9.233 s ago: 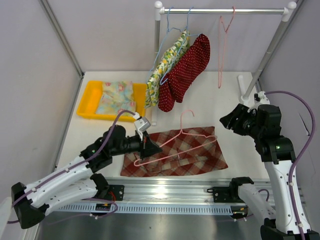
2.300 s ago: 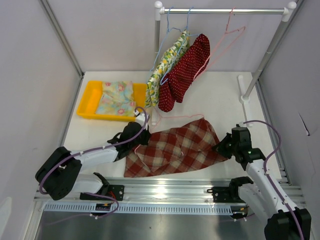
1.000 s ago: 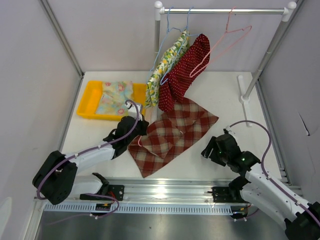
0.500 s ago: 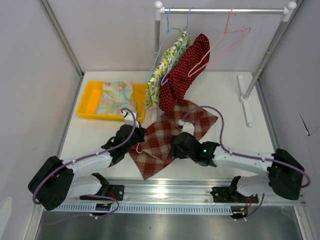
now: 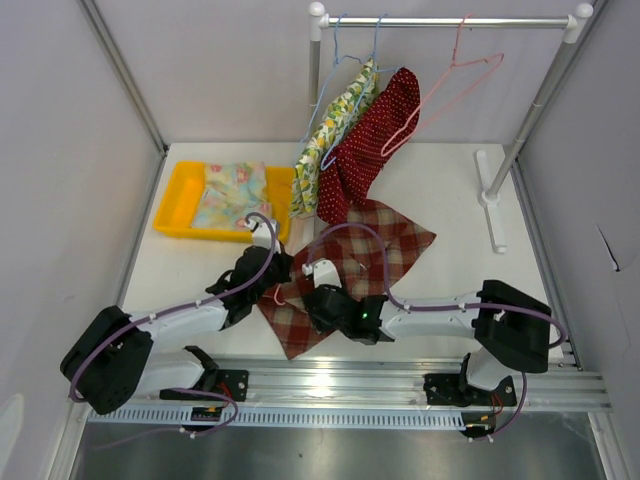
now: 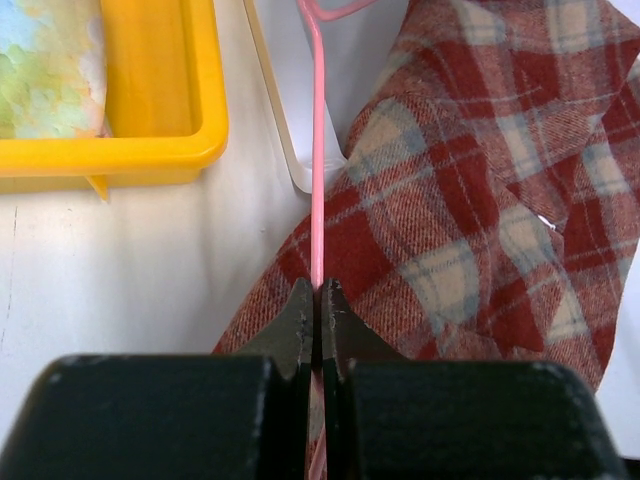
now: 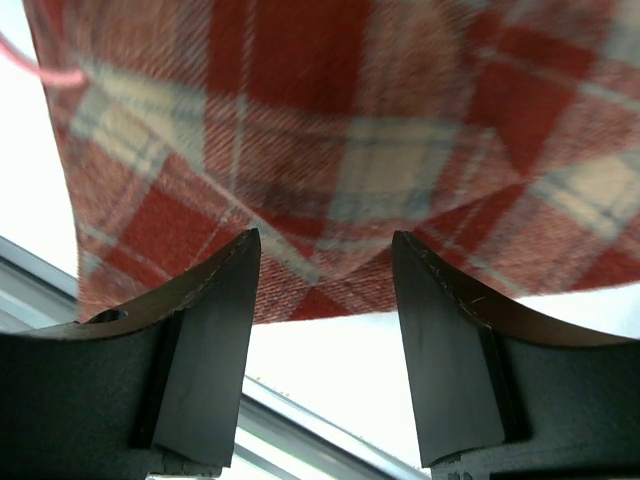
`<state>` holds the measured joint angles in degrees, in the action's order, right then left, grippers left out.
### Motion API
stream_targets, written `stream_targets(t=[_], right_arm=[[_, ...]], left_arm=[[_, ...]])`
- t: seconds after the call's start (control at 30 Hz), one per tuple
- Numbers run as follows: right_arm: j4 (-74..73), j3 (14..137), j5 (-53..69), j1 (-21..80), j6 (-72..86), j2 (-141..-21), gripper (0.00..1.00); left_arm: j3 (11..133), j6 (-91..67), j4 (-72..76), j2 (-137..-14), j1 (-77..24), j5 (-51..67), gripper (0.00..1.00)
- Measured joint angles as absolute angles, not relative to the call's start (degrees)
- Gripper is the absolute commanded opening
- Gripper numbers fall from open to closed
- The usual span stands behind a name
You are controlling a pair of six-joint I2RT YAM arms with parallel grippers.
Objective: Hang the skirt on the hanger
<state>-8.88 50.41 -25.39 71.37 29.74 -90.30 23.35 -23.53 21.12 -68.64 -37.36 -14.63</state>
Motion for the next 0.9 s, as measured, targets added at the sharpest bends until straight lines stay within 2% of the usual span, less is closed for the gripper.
stream_targets(t=[0.33,0.43,0.5,0.53,0.7,0.9], right_arm=[[-7.0,50.5,-26.5,73.7,24.7,-96.3,0.58],[-6.4,50.5,-26.8,73.7,24.3,-97.5,0.26],[-6.3,50.6,-27.6,73.8,24.3,-97.5,0.19],[-6.3,50.6,-27.9,73.8,24.6,-97.5,0.1],[-7.8,50.6,-29.0,74.8,25.4,-96.9,0.01],[-13.2,50.5,-28.1,78.3,27.9,-92.7,0.0]], left_arm=[[25.0,-23.5,20.0,-70.6,-37.3,-14.6,0.0],[25.1,-23.5,19.9,-70.7,-37.2,-14.6,0.0],[25.2,-23.5,19.9,-70.7,-37.1,-14.6,0.0],[25.2,-23.5,19.9,-70.7,-37.1,-14.6,0.0],[25.2,-23.5,19.4,-70.7,-36.6,-14.4,0.0],[25.2,-23.5,18.5,-70.7,-36.5,-14.5,0.0]])
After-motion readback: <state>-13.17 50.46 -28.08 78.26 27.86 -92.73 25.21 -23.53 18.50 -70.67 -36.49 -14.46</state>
